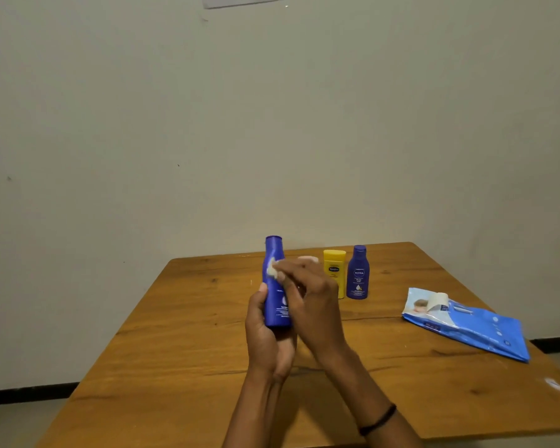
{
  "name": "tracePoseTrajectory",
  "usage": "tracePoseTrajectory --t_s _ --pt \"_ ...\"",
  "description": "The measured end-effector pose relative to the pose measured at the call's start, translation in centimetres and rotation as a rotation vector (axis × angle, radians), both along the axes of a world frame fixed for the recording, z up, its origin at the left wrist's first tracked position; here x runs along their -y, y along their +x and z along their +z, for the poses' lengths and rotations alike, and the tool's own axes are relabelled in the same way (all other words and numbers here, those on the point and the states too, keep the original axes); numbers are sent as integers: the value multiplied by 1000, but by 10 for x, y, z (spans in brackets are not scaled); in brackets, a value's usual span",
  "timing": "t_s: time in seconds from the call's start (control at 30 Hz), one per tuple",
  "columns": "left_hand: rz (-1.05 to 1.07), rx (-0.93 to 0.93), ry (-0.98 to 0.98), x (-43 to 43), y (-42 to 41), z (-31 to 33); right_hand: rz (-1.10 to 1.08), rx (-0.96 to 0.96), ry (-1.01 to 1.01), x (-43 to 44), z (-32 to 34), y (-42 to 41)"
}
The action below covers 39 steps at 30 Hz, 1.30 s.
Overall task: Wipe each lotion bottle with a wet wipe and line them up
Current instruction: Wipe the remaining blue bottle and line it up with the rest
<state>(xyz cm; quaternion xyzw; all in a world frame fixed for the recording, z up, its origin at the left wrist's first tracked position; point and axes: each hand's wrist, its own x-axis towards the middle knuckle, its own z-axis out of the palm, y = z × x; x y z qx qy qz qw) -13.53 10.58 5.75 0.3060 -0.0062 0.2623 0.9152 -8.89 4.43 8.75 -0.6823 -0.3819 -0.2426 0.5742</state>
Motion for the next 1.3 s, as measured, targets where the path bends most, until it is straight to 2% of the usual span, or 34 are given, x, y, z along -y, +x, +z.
tracePoseTrajectory --t_s 0.13,0.27,0.37,0.47,0.57,0.7,1.07,1.3 --pt "-199 48 -140 -11 -5 4 34 -8 -68 10 -31 -33" --pt "-254 69 -176 -16 -7 6 57 77 -119 22 -42 -40" --pt "-232 86 -178 -13 -6 9 -1 114 -91 16 -25 -27" --pt "-104 58 -192 -8 -4 9 -57 88 -51 11 6 -1" --pt "-4 29 -171 -5 -4 10 -56 53 -52 5 29 21" --pt "14 6 -176 0 -5 13 -26 31 -14 1 35 25" --pt "-136 10 -165 -3 -4 13 -4 130 -68 15 -7 -18" --pt "-236 69 -242 -5 -3 15 23 153 -66 26 -13 -27"
